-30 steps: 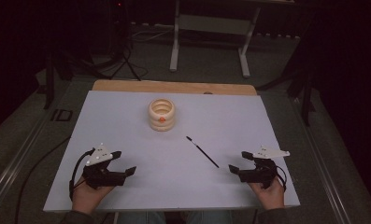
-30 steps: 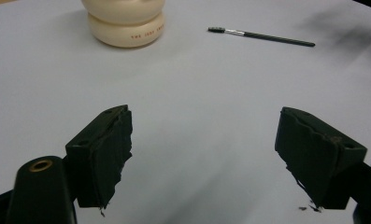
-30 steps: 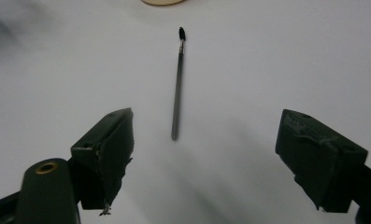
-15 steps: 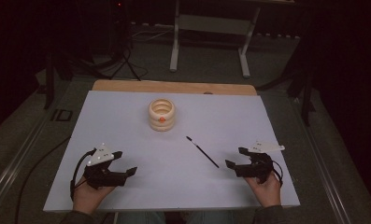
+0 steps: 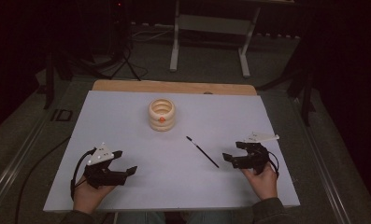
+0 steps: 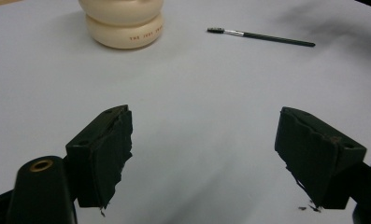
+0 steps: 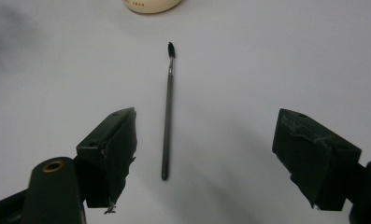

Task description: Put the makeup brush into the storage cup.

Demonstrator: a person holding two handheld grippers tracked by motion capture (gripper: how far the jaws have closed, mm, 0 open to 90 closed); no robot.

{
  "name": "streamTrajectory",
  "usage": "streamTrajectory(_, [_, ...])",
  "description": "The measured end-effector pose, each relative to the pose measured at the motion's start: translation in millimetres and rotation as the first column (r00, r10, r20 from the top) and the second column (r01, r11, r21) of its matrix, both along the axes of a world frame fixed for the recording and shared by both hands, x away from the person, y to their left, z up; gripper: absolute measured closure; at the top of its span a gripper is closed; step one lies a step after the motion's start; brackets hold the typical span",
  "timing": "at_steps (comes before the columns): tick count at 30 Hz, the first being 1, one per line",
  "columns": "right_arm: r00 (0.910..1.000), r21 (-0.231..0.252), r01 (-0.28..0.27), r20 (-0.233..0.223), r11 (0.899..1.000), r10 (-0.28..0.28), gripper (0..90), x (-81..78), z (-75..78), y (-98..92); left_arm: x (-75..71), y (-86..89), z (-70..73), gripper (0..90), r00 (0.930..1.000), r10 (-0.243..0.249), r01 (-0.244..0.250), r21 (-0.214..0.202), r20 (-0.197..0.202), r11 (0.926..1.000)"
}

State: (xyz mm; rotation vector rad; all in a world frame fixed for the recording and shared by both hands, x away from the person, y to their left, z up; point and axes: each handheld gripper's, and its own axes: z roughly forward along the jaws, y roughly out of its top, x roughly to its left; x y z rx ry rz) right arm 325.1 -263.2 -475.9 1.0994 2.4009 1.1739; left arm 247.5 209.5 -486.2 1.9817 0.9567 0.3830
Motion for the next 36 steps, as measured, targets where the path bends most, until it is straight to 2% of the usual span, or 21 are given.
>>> streamTrajectory(7, [0.9996, -0.020, -0.021, -0.020, 1.000, 0.020, 22.5, 13.7, 3.4, 17.5, 1.3, 1.1, 0.1, 19.6, 1.0000, 0.000, 0.000, -0.003, -0.001, 1.0000])
streamTrajectory(18, [0.9973, -0.076, -0.055, -0.052, 0.996, 0.052, 23.6, 32.8, 12.3, 43.2, 2.9, 0.5, 0.3, 19.8, 1.0000, -0.005, 0.005, -0.006, 0.000, 1.0000])
streamTrajectory(22, [0.9954, -0.100, -0.062, -0.079, 0.993, 0.054, 23.9, 42.2, 14.0, 53.7, 3.5, 0.1, 0.1, 19.8, 1.0000, -0.006, 0.005, -0.009, -0.002, 0.9999])
streamTrajectory(25, [0.9939, -0.108, -0.070, -0.093, 0.992, 0.060, 28.4, 45.7, 14.2, 57.5, 3.9, -0.3, 0.2, 19.8, 1.0000, -0.008, 0.008, -0.008, -0.001, 0.9999])
streamTrajectory(36, [0.9857, -0.175, -0.098, -0.153, 0.980, 0.072, 29.3, 62.9, 8.3, 76.6, 4.6, -0.8, 0.3, 19.9, 0.9999, -0.010, 0.010, -0.012, -0.001, 0.9999])
